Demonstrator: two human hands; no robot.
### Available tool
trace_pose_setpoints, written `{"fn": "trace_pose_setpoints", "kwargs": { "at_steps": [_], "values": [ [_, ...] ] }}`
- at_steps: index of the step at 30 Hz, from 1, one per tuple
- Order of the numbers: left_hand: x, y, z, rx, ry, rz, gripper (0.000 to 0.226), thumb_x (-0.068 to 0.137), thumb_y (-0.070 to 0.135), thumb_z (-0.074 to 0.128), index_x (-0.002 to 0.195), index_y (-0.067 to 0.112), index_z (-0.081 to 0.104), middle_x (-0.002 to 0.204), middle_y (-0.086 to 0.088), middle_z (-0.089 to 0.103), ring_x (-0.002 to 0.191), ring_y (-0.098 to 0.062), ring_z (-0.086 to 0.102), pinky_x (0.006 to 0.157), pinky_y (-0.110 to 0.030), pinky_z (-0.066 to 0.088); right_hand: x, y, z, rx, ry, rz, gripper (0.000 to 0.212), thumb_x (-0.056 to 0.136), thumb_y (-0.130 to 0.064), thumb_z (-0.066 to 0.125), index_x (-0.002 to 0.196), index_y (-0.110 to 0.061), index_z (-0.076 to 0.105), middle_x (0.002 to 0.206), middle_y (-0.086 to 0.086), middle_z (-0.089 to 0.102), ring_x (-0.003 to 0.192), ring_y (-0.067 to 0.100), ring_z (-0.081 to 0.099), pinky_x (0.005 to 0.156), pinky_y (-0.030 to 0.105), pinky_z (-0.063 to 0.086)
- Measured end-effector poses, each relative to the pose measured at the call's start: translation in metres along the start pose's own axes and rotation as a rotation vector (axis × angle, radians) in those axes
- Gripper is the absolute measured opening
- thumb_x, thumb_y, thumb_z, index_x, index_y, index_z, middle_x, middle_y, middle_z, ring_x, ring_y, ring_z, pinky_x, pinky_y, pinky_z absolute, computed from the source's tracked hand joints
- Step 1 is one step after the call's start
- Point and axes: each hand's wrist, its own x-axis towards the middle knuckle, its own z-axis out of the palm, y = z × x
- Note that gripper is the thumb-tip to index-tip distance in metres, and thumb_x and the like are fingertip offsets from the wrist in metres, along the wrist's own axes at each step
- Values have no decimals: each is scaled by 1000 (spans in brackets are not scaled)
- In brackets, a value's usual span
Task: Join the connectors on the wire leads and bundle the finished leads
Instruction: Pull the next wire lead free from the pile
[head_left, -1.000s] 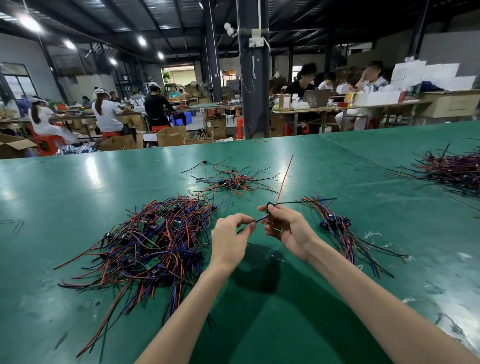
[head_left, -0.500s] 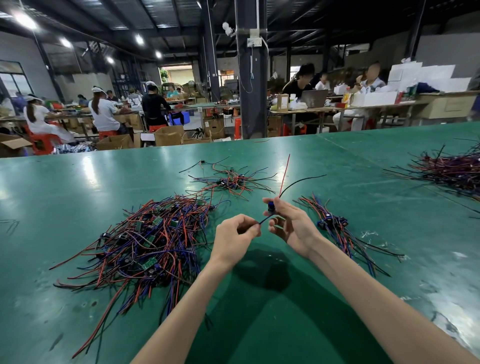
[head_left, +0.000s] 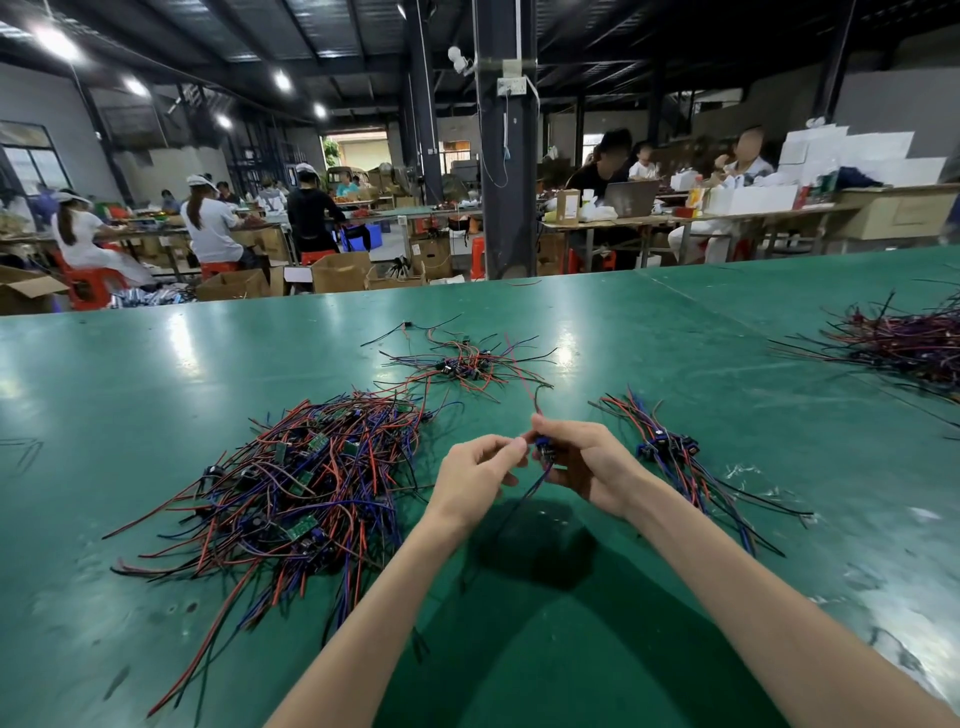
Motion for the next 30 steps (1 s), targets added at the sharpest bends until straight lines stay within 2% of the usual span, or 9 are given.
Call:
{"fn": "trace_pose_setpoints", "kwargs": {
  "at_steps": [4,7,12,17,20,23,25,30],
  "values": [
    [0,4,-1,-182,40,-66,23,94,22,56,78,22,72,65,10,66,58,-3,56,60,-22,41,-5,3,8,-139,-126,40,22,67,-34,73,76,-14,77,71,-2,68,53,6,51,46,18,41],
    [0,4,-2,-174,36,-63,29,94,25,55,72,23,74,60,9,65,54,-2,53,58,-19,39,-6,6,9,-169,-185,46,14,72,-27,72,76,-15,78,72,-1,69,49,6,48,44,17,40],
    [3,1,-8,-207,23,-121,24,89,26,63,70,19,75,60,5,66,50,-4,53,56,-16,40,-6,8,9,-232,-174,24,16,86,-13,66,73,-12,77,75,4,71,53,7,57,41,18,40],
    [7,-7,-9,-170,31,-102,14,85,16,68,71,15,72,59,3,66,53,-3,54,53,-14,38,-9,12,15,-282,-143,7,15,89,-6,60,80,-5,73,73,6,71,52,9,57,35,17,39],
    [8,-11,-7,-157,107,-23,16,83,15,70,67,10,72,55,6,64,52,0,54,51,-11,39,-8,14,19,-276,-73,-12,18,86,-5,62,71,-6,72,67,8,69,45,12,52,32,17,35],
    [11,-14,-6,-171,215,26,17,80,14,73,63,10,72,55,2,64,54,-6,52,52,-14,41,-7,14,23,-297,-42,-30,24,83,-7,64,60,-9,72,64,11,68,42,13,50,31,15,32],
    [15,-16,-10,-193,303,15,15,79,15,75,64,15,71,58,2,64,54,-8,49,53,-17,43,-8,14,25,-321,-57,-34,28,81,-11,68,54,-9,71,66,15,67,42,15,49,32,15,30],
    [25,-21,-26,-252,447,-12,10,80,15,75,71,14,70,57,10,63,48,2,51,52,-15,47,-12,15,30,-335,-135,-50,29,81,-12,68,52,-10,71,62,7,70,41,10,52,32,15,30]
  ]
}}
